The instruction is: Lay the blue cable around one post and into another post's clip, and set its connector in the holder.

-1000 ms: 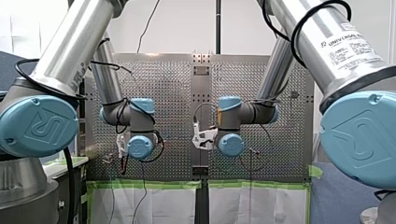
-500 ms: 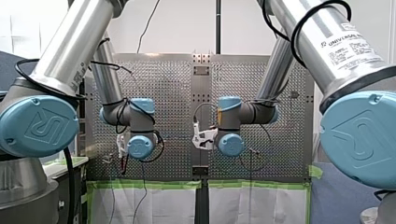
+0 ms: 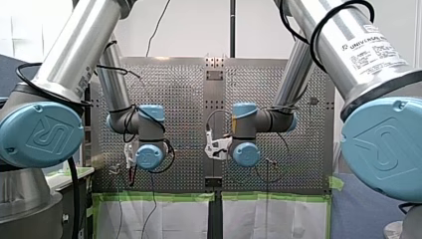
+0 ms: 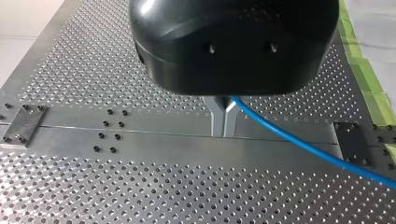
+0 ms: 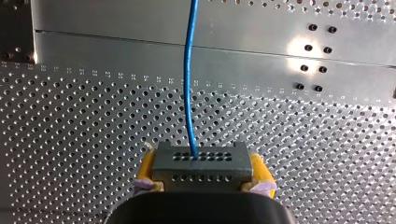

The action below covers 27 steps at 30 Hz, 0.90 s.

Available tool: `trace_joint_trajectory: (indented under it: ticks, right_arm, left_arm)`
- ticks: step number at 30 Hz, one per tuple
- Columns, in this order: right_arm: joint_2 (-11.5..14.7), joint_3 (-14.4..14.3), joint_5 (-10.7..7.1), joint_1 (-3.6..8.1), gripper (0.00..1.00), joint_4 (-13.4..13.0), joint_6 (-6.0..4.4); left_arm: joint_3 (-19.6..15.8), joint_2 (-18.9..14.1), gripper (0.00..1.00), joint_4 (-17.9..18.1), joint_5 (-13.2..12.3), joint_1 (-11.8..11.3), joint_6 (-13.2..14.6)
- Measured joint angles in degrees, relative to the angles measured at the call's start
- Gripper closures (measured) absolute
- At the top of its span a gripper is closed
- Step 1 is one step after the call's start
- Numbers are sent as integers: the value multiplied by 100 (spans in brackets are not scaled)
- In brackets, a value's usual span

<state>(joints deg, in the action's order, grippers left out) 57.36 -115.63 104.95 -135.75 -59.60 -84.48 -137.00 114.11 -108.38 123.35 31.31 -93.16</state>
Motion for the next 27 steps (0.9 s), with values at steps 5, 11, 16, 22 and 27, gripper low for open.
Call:
trace_joint_trajectory:
  ticks: [5, 11, 16, 22, 27]
  right_arm:
    - [0, 0, 0, 0, 100, 0, 0]
    - [0, 0, 0, 0, 100, 0, 0]
    - [0, 0, 0, 0, 100, 0, 0]
    - [0, 7, 0, 0, 100, -15, 0]
    - [0, 9, 0, 0, 100, -17, 0]
  left_arm:
    - [0, 0, 100, 0, 0, 0, 0]
    - [0, 0, 100, 0, 0, 0, 0]
    - [2, 0, 100, 0, 0, 0, 1]
    - [22, 114, 100, 69, 7, 42, 1]
    - [24, 310, 100, 93, 9, 51, 0]
